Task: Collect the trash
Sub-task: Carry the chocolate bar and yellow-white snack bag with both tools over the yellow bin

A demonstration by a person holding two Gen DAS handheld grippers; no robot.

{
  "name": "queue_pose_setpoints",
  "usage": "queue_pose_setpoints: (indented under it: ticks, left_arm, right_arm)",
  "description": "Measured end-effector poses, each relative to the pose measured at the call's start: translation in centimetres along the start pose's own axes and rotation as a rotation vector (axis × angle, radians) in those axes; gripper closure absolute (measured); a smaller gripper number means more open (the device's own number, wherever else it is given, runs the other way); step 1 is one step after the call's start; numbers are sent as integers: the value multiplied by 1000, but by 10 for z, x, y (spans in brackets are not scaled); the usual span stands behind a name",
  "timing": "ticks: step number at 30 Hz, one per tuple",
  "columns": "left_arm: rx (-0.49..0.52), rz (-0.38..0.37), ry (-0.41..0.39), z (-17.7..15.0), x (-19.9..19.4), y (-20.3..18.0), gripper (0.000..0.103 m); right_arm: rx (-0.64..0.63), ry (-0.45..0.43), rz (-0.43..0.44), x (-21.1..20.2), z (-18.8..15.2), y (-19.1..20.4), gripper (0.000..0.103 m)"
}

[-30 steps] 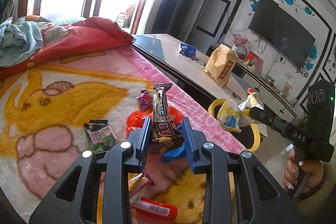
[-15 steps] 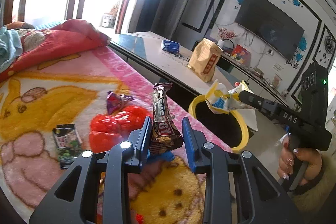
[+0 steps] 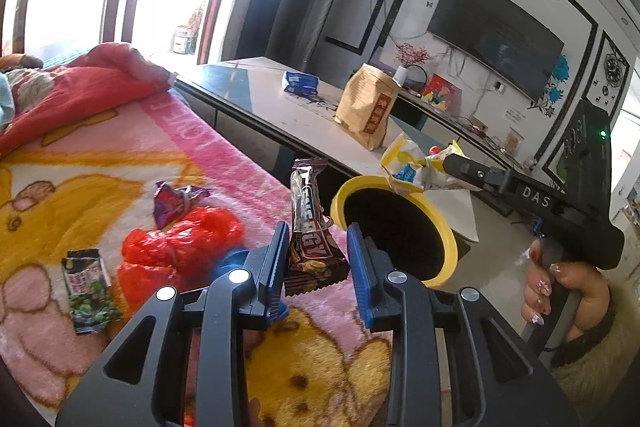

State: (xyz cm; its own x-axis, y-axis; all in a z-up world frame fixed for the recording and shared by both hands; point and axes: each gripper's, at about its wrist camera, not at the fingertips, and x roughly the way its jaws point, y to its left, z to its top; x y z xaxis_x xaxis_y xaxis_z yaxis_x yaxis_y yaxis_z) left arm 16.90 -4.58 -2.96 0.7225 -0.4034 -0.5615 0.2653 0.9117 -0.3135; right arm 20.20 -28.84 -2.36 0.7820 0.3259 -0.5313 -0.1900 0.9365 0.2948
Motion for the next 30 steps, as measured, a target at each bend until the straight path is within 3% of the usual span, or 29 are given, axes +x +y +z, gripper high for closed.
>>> queue_pose_setpoints:
  ticks: [30]
  left_arm:
    - [100, -87, 83, 3, 70, -55, 75]
  right_arm:
    - [156, -32, -132, -1, 11, -78, 76]
